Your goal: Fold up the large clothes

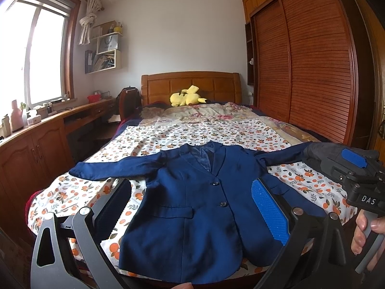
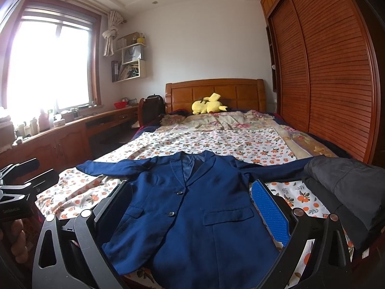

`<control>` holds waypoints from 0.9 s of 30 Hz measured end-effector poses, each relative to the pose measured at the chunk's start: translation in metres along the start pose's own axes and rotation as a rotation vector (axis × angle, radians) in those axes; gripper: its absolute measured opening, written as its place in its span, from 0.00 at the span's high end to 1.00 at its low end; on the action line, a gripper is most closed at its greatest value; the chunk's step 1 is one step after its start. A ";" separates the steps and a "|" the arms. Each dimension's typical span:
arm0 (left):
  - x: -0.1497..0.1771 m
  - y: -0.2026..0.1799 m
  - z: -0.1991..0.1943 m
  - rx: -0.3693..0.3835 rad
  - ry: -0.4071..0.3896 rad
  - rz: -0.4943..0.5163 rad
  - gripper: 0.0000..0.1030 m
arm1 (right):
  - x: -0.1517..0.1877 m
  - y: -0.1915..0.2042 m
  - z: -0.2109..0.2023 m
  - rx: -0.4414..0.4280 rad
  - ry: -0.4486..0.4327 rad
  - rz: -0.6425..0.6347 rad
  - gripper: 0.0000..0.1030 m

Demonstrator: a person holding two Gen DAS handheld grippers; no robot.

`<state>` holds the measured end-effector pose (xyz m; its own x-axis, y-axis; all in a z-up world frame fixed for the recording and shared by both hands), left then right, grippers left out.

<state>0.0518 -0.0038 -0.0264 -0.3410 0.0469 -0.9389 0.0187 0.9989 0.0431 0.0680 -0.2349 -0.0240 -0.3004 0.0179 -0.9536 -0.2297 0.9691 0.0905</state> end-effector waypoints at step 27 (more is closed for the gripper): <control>-0.010 -0.003 -0.014 0.003 -0.020 0.004 0.02 | -0.002 0.005 -0.006 0.001 -0.011 -0.004 0.07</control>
<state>0.0415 -0.0071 -0.0124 -0.3218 0.0511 -0.9454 0.0229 0.9987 0.0461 0.0624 -0.2319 -0.0202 -0.2892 0.0164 -0.9571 -0.2300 0.9694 0.0861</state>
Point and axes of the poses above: each gripper's, at about its wrist camera, not at the fingertips, and z roughly the way its jaws point, y to its left, x to its underside, the point moved 5 cm from there along z, roughly the way its jaws point
